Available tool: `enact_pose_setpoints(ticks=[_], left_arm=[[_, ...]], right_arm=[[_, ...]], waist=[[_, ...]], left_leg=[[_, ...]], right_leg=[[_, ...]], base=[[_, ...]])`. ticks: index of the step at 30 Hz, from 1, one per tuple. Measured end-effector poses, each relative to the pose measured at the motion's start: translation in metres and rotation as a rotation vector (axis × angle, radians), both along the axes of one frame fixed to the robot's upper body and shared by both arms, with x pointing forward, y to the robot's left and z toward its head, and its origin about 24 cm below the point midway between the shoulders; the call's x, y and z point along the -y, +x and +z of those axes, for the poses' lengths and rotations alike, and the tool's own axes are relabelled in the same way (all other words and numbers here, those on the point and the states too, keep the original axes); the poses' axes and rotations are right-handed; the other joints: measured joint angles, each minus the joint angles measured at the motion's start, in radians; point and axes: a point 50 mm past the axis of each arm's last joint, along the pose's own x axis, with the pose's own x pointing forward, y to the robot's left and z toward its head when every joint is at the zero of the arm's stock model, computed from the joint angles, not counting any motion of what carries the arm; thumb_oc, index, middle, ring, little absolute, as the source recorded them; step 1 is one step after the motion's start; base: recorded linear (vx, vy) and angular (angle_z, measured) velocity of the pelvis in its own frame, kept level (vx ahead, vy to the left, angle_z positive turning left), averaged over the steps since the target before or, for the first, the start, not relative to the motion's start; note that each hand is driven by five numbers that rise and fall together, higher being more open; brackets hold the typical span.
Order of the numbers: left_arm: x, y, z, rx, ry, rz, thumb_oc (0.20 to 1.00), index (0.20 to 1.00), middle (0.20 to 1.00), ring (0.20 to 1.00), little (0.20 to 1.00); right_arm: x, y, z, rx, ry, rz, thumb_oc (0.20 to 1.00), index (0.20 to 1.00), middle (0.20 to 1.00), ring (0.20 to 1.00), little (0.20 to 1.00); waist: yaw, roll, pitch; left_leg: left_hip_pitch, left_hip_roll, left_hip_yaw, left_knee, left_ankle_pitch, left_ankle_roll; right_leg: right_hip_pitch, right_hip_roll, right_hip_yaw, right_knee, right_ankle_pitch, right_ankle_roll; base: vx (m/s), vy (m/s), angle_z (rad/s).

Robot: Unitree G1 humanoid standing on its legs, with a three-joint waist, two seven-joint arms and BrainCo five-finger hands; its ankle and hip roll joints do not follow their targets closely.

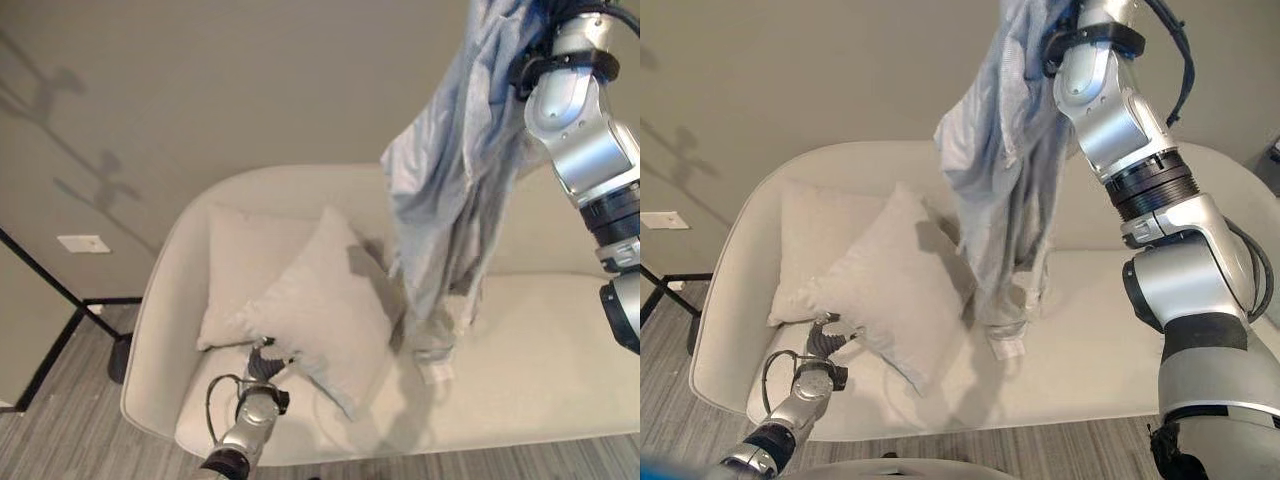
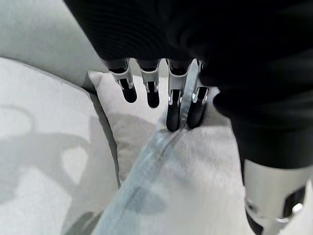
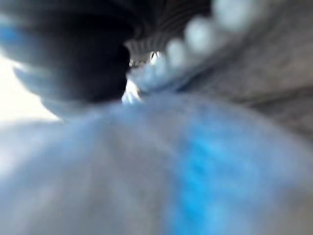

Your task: Hang the clothes on the sofa on the clothes rack.

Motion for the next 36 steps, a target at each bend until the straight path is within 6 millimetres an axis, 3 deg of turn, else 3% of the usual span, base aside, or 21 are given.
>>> enact_pose_setpoints(ticks=[4,9,14,17,18,19,21,24,32,33,34,36], left_arm=[[0.011,-0.002,-0.003,-0.023,0.03,-0.079,1.0,1.0,1.0,1.0,1.0],[0.016,0.011,0.02,0.075,0.102,-0.228,1.0,1.0,1.0,1.0,1.0],[-0.007,0.007,0.039,0.141,0.149,-0.244,1.0,1.0,1.0,1.0,1.0],[-0.015,0.001,0.037,0.121,0.152,-0.209,1.0,1.0,1.0,1.0,1.0],[-0.03,-0.02,0.046,0.145,0.164,-0.194,1.0,1.0,1.0,1.0,1.0],[-0.042,-0.032,0.057,0.182,0.206,-0.194,1.0,1.0,1.0,1.0,1.0],[-0.059,-0.038,0.057,0.142,0.298,-0.2,1.0,1.0,1.0,1.0,1.0],[-0.069,-0.039,0.058,0.118,0.369,-0.215,1.0,1.0,1.0,1.0,1.0],[-0.043,-0.018,0.071,0.206,0.393,-0.344,1.0,1.0,1.0,1.0,1.0],[-0.036,-0.01,0.075,0.235,0.391,-0.373,1.0,1.0,1.0,1.0,1.0],[-0.015,0.007,0.087,0.305,0.391,-0.466,1.0,1.0,1.0,1.0,1.0],[0.003,0.018,0.098,0.378,0.404,-0.553,1.0,1.0,1.0,1.0,1.0]], right_arm=[[-0.012,-0.003,0.008,0.012,-0.007,0.039,0.2,0.2,0.2,0.2,0.2],[-0.018,-0.005,0.016,0.024,-0.027,0.052,0.2,0.2,0.2,0.2,0.2],[-0.017,-0.001,0.017,-0.002,-0.049,0.037,0.2,0.2,0.2,0.2,0.2],[-0.017,0.0,0.016,-0.012,-0.058,0.023,0.2,0.2,0.2,0.2,0.2],[-0.009,0.001,0.014,-0.024,-0.071,-0.002,0.2,0.2,0.2,0.2,0.2],[-0.003,0.001,0.015,-0.026,-0.09,-0.031,0.2,0.2,0.2,0.2,0.2],[0.011,0.006,0.015,-0.053,-0.086,-0.106,0.2,0.2,0.2,0.2,0.2],[0.005,0.008,0.012,-0.066,-0.102,-0.098,0.2,0.2,0.2,0.2,0.2],[-0.012,0.012,0.006,-0.099,-0.106,-0.04,0.2,0.2,0.2,0.2,0.2],[-0.015,0.014,0.004,-0.104,-0.105,-0.03,0.2,0.2,0.2,0.2,0.2],[-0.025,0.017,-0.002,-0.128,-0.098,0.004,0.2,0.2,0.2,0.2,0.2],[-0.032,0.017,-0.004,-0.129,-0.098,0.031,0.2,0.2,0.2,0.2,0.2]], waist=[[-0.003,-0.003,-0.006],[-0.002,-0.002,-0.008],[0.0,0.003,-0.013],[0.006,0.016,-0.02],[0.029,0.02,-0.02],[0.024,0.018,-0.021],[0.047,0.039,-0.024],[0.09,0.067,-0.03],[0.075,0.05,-0.034],[0.068,0.05,-0.034],[0.067,0.05,-0.034],[0.055,0.047,-0.035]], left_leg=[[0.003,0.001,0.024,0.0,0.0,0.0],[0.003,0.002,0.026,0.0,0.001,-0.001],[0.006,0.005,0.026,0.0,0.004,-0.005],[0.004,0.005,0.021,0.0,0.003,-0.006],[0.003,0.004,0.022,-0.001,0.003,-0.005],[0.008,0.007,0.014,0.0,0.002,-0.007],[0.016,0.002,-0.009,0.0,0.002,-0.007],[0.015,0.005,-0.017,-0.001,-0.004,-0.005],[0.015,0.019,-0.026,-0.001,0.001,-0.014],[0.015,0.02,-0.027,-0.001,0.001,-0.014],[0.013,0.021,-0.029,-0.001,0.005,-0.018],[0.008,0.022,-0.029,-0.001,0.005,-0.018]], right_leg=[[-0.012,-0.002,0.025,0.0,0.004,-0.001],[-0.012,-0.004,0.029,0.0,0.009,-0.002],[-0.012,0.0,0.03,-0.001,0.01,-0.001],[-0.011,0.0,0.023,-0.001,0.008,-0.001],[-0.009,0.0,0.019,0.004,0.01,0.0],[0.002,0.006,0.009,-0.002,0.008,0.0],[0.022,0.0,-0.014,-0.002,-0.001,0.0],[0.025,0.004,-0.021,-0.002,-0.006,-0.001],[0.028,0.016,-0.027,-0.001,-0.004,-0.008],[0.025,0.017,-0.026,-0.001,-0.004,-0.009],[0.026,0.018,-0.028,0.001,-0.003,-0.012],[0.022,0.018,-0.027,-0.001,-0.002,-0.012]], base=[[-0.01,-0.015,-0.14],[-0.01,-0.003,-0.05],[-0.01,-0.002,-0.01],[-0.03,-0.01,0.02],[-0.05,-0.029,0.04],[0.0,-0.031,0.19],[-0.02,-0.014,0.39],[0.0,-0.01,0.08],[-0.01,-0.002,0.0],[-0.06,-0.001,0.03],[0.0,0.0,0.0],[0.0,0.0,0.0]])
